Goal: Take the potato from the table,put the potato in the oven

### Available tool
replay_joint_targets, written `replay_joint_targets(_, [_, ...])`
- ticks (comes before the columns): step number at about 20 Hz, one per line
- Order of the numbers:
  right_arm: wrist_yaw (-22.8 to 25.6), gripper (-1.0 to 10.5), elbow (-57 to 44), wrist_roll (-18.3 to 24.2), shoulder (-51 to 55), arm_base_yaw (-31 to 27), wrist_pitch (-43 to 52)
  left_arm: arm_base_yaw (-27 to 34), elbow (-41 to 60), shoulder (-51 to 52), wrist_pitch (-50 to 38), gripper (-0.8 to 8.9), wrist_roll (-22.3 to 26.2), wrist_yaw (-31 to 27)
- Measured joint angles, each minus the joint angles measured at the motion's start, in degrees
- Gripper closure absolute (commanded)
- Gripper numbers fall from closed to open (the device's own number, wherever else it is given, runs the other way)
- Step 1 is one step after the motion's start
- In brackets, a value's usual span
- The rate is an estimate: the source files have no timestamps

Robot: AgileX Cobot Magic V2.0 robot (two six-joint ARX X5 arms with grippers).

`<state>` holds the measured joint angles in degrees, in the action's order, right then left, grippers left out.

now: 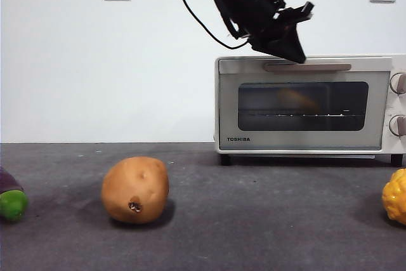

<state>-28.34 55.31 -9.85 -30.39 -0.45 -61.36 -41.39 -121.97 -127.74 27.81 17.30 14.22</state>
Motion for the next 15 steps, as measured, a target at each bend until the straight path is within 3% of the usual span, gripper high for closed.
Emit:
replay_joint_targets(11, [8.4,9.5,16.9,0.0,2.2,0.0,-13.9,-1.0,0.0,0.2,6.4,8.22,-3.4,1.9])
replay_joint_targets(15, [8.9,9.5,24.1,0.0,2.2,0.0,-16.0,-1.5,0.0,0.2,10.4,8.21,-3.7,2.5])
